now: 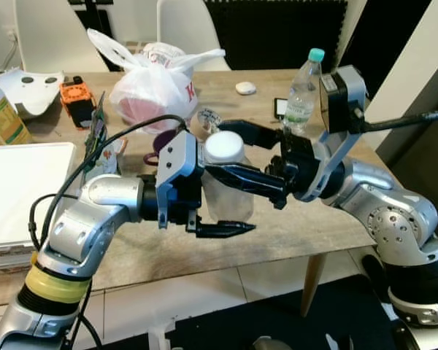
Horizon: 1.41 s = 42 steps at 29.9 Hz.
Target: Restocking fridge
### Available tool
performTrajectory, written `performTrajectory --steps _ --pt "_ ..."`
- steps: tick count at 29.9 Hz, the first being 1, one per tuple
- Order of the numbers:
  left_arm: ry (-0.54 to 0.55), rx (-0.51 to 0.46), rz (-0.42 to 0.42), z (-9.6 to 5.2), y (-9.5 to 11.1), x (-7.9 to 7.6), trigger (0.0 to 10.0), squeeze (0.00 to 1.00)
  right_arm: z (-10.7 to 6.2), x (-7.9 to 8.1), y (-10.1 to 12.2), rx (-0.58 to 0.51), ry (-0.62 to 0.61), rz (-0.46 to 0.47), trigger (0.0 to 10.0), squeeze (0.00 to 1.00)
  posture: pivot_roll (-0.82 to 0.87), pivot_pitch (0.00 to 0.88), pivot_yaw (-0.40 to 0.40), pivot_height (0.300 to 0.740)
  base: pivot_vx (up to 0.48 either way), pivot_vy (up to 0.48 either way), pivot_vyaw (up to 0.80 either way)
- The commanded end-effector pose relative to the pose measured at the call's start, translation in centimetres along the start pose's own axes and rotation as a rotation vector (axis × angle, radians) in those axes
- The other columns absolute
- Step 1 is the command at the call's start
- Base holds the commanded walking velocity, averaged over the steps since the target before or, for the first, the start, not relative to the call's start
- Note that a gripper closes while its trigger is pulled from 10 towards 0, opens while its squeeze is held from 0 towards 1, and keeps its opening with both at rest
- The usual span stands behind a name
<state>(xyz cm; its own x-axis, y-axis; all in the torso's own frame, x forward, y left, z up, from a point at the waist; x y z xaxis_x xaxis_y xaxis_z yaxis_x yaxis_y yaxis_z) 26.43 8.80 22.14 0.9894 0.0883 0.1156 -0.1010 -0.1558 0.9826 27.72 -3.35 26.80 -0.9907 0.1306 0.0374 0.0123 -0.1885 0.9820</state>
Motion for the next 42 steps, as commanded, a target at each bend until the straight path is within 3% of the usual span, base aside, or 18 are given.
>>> performTrajectory --steps 1,2,3,14,18,19,23,24,28,32,33,37,38,39,42 --pt "-0.041 0.031 0.032 0.3 -0.1 -0.9 10.0 0.0 -0.3 -0.8 0.4 -0.01 -0.046 -0.016 2.0 0.0 0.01 0.063 -0.103 0.74 0.0 0.0 0.0" --pt "-0.042 0.031 0.031 0.3 -0.1 -0.9 10.0 0.0 -0.3 -0.8 0.4 -0.011 -0.046 -0.017 2.0 0.0 0.01 0.064 -0.103 0.74 0.0 0.0 0.0" --pt "-0.041 0.032 0.032 0.3 -0.1 -0.9 10.0 0.0 -0.5 -0.8 0.4 -0.013 -0.043 -0.015 0.0 0.0 0.01 0.064 -0.103 0.74 0.0 0.0 0.0" --pt "-0.02 0.037 0.058 0.3 0.0 -0.6 10.0 0.0 -0.8 -0.6 -0.4 0.028 -0.033 -0.016 0.0 0.0 0.0 0.062 -0.102 0.74 0.0 0.0 0.0" --pt "0.066 0.015 0.085 0.4 0.3 0.7 10.0 0.0 -1.0 -1.0 -1.0 0.054 -0.066 -0.027 0.0 0.0 0.0 0.062 -0.102 0.74 0.0 0.0 0.0" --pt "0.082 0.004 0.087 0.5 0.5 0.9 10.0 0.0 -1.1 -1.1 -1.3 0.066 -0.079 -0.03 10.0 0.0 0.0 0.063 -0.101 0.74 0.0 0.0 0.0" --pt "0.103 -0.014 0.084 0.6 0.7 1.3 10.0 0.0 -1.2 -1.3 -1.9 0.09 -0.095 -0.039 10.0 0.0 0.0 0.063 -0.1 0.74 0.0 0.0 0.0" --pt "0.125 -0.035 0.078 0.6 1.0 1.6 10.0 1.0 -1.2 -1.3 -2.2 0.101 -0.105 -0.044 10.0 0.0 0.0 0.062 -0.099 0.74 0.0 0.0 0.0" --pt "0.154 -0.063 0.054 0.6 1.3 2.1 10.0 1.0 -1.3 -1.7 -2.6 0.109 -0.135 -0.048 10.0 0.0 0.0 0.062 -0.097 0.74 0.0 0.0 0.0" --pt "0.178 -0.063 0.057 0.5 1.3 2.2 10.0 1.0 -1.8 -3.1 -2.6 0.097 -0.226 -0.065 10.0 0.0 0.0 0.062 -0.095 0.74 0.0 0.0 0.0" --pt "0.173 -0.067 0.05 0.3 1.3 2.0 10.0 0.0 -2.1 -4.0 -2.6 0.093 -0.277 -0.081 10.0 0.0 0.0 0.062 -0.094 0.74 0.0 0.0 0.0" --pt "0.169 -0.081 0.026 -0.3 1.4 1.7 10.0 0.0 -3.1 -6.2 -2.0 0.057 -0.424 -0.11 10.0 0.0 0.0 0.064 -0.091 0.74 0.0 0.0 0.0" --pt "0.179 -0.085 0.0 -0.9 1.2 1.5 10.0 0.0 -4.2 -7.9 -1.3 0.022 -0.552 -0.135 10.0 0.0 0.0 0.066 -0.089 0.74 0.0 0.0 0.0" --pt "0.179 -0.085 0.0 -0.9 1.2 1.5 10.0 0.0 -4.2 -7.9 -1.3 0.022 -0.552 -0.135 10.0 0.0 0.0 0.066 -0.089 0.74 0.0 0.0 0.0" --pt "0.177 -0.083 -0.041 -1.7 0.7 0.8 10.0 0.0 -6.4 -10.1 -0.1 -0.039 -0.734 -0.152 10.0 0.0 0.01 0.07 -0.086 0.74 0.0 0.0 0.0"
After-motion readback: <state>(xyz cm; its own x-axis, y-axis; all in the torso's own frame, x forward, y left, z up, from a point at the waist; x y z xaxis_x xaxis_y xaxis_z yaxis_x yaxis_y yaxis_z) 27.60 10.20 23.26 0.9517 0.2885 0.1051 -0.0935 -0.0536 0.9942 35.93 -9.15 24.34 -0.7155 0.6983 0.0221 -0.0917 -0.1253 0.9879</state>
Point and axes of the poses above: a point about 5 cm out from each wrist's last joint towards the gripper, its own z axis pointing out of the wrist towards the gripper, its own y axis along the axis of the wrist's last joint, x = y × z, the point moved 4 cm from there along z, pointing out of the wrist towards the gripper, and after that the axes turned 6 degrees about -z, right-handed, at the moved point
